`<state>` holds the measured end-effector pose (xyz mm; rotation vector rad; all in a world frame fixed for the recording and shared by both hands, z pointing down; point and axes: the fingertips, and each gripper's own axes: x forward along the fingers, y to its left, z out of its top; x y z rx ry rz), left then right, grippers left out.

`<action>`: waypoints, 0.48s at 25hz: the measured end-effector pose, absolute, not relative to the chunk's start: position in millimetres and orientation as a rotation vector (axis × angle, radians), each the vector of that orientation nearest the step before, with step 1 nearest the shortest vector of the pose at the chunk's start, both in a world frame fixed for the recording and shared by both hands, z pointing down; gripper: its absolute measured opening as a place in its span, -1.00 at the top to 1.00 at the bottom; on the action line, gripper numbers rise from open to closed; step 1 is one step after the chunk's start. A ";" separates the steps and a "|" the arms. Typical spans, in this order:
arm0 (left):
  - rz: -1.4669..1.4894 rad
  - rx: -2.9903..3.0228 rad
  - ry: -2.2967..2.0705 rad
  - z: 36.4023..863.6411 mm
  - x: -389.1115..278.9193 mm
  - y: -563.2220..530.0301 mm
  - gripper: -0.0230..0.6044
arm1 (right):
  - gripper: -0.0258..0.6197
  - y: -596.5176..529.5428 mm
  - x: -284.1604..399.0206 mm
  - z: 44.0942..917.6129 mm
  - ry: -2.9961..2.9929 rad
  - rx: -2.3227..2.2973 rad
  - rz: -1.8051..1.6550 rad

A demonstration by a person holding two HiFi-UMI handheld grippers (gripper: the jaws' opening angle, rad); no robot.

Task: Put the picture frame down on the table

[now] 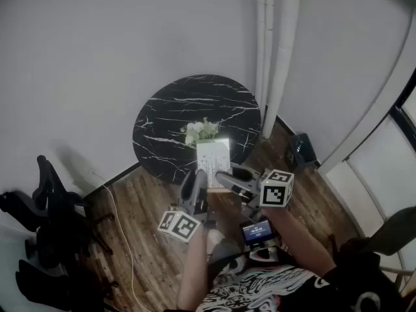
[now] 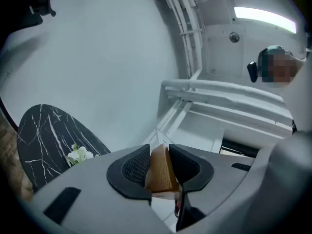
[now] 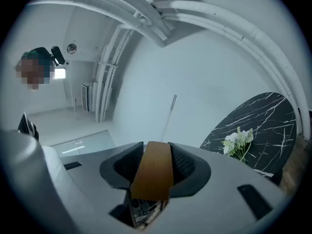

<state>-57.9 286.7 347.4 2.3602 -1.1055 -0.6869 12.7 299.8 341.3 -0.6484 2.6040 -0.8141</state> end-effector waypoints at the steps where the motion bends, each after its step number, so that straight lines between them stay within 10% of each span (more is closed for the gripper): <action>1: -0.687 2.362 -1.105 347.0 -57.9 286.3 0.53 | 0.48 299.7 12.5 341.0 2.606 -0.647 -0.805; 12: -0.650 2.381 -1.114 347.3 -42.5 283.4 0.53 | 0.48 296.6 26.6 343.7 2.604 -0.621 -0.819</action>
